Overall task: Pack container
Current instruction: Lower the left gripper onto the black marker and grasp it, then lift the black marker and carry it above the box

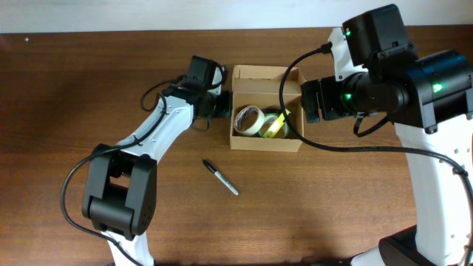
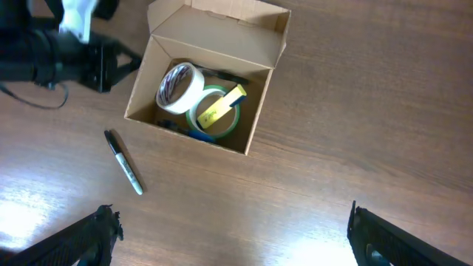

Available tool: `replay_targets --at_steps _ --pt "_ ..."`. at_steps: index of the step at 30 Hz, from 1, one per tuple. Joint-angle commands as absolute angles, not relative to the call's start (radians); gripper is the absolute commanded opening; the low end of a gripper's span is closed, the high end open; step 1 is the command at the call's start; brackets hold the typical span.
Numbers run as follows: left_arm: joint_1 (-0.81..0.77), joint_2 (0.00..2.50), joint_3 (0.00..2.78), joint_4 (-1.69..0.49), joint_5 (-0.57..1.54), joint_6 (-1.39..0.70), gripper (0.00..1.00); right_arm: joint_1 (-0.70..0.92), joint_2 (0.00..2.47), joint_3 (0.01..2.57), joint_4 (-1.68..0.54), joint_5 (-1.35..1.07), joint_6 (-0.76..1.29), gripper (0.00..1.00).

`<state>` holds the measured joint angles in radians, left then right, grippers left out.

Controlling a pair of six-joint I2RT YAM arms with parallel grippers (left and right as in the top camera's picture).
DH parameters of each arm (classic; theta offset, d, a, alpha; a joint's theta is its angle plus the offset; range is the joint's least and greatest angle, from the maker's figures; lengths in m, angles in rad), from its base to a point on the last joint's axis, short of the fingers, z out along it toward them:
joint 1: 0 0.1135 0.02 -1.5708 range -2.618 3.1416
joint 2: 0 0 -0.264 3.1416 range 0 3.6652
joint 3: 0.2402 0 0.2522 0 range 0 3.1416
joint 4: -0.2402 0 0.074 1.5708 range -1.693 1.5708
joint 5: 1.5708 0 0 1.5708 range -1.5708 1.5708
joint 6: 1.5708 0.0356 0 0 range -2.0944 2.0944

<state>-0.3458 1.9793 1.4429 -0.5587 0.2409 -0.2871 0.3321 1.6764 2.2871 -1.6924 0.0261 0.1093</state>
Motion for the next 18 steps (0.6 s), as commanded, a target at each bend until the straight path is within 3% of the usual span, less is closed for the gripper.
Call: replay_targets --at_steps 1,14,18 --pt "-0.326 1.995 1.455 -0.68 0.152 -0.159 0.02 0.327 1.667 2.299 -1.699 0.039 0.1 0.99" --pt "-0.213 1.888 1.455 -1.125 0.202 -0.101 0.42 0.327 1.695 2.299 -1.699 0.039 0.082 0.99" --pt "-0.214 1.882 1.455 -1.195 0.37 -0.122 0.42 0.327 1.695 2.299 -1.699 0.039 0.082 0.99"
